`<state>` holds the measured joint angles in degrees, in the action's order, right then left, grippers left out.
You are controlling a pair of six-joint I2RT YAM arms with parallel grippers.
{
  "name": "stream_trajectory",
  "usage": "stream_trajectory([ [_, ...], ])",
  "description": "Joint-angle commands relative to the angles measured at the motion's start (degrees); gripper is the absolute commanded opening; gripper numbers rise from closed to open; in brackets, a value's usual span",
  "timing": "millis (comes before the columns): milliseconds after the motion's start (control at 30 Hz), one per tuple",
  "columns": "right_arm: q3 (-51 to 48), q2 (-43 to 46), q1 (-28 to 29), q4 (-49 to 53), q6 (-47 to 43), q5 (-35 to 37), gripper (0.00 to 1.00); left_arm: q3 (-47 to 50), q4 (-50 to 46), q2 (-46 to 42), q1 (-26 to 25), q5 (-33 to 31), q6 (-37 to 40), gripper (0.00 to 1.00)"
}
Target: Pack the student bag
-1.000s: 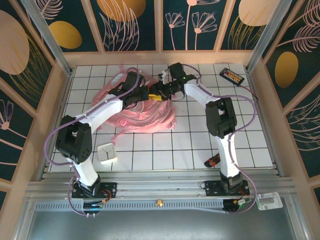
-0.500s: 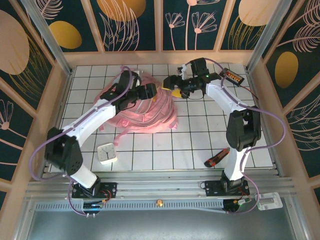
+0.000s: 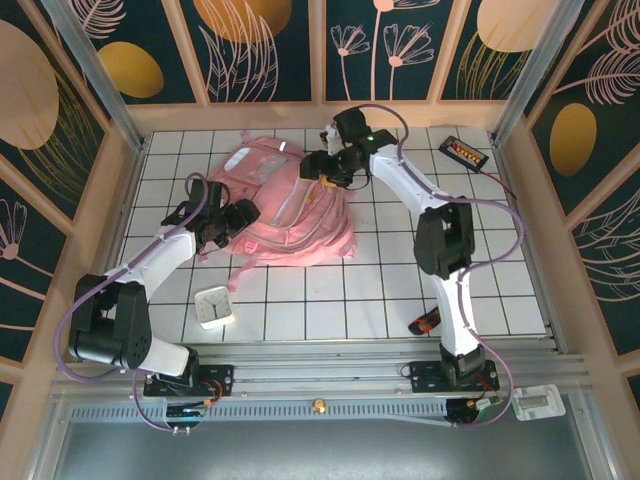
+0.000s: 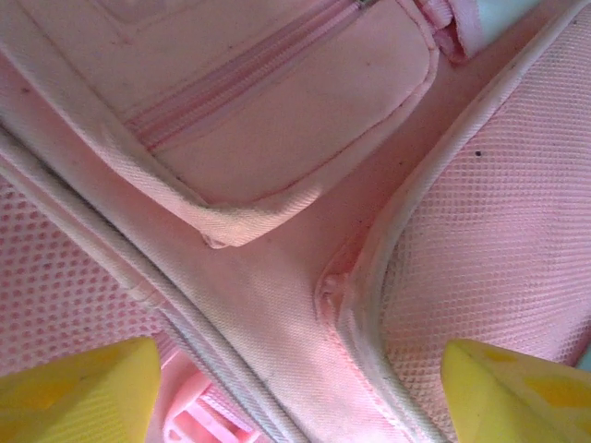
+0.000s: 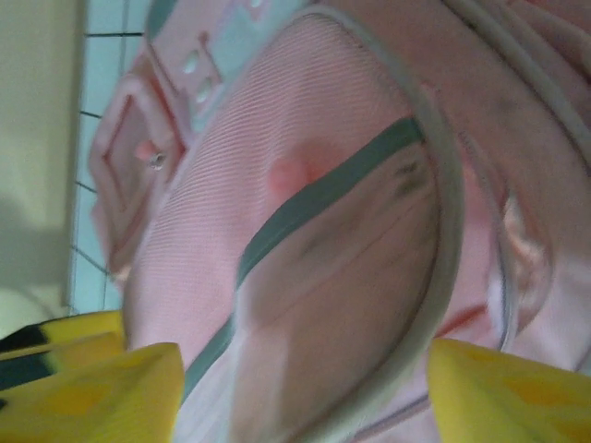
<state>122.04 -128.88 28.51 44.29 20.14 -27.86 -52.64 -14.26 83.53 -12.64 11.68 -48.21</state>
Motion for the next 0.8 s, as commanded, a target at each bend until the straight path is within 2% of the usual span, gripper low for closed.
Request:
stream_trajectory([
  [0,4.34,-3.47,-0.41,9.12,0.00,6.45,0.42,-0.87,5.57,0.79,0.17,5.27,-1.38,0.78],
  [33,3.53,-3.44,-0.55,9.61,-0.20,7.28,0.28,-0.90,5.67,1.00,0.23,5.54,-1.24,0.78],
  [67,2.24,-3.05,-0.55,9.61,-0.58,7.46,0.20,-0.73,6.34,1.15,0.31,6.05,-1.28,0.78],
  [133,0.04,-1.63,-0.50,8.70,-1.08,7.04,0.21,-0.22,7.58,1.64,0.30,7.39,-1.50,0.76],
  [167,-1.01,-0.27,-0.55,7.79,-1.20,6.34,0.28,-0.02,8.28,2.17,0.26,8.00,-1.73,0.76],
  [200,-1.86,1.16,-0.43,6.87,-1.29,6.06,0.47,0.00,8.84,2.62,0.25,8.70,-1.87,0.74],
  [267,-3.65,4.30,-0.15,5.23,-1.07,6.93,0.99,0.16,10.35,3.27,0.31,9.87,-2.39,0.73],
  [567,-16.95,16.58,1.86,-4.10,2.54,10.94,0.99,1.23,12.74,4.98,0.26,14.81,-3.03,0.71],
  [767,-25.73,20.17,6.21,-15.33,0.34,15.72,0.99,6.63,13.56,3.48,0.25,14.35,-2.07,0.68],
])
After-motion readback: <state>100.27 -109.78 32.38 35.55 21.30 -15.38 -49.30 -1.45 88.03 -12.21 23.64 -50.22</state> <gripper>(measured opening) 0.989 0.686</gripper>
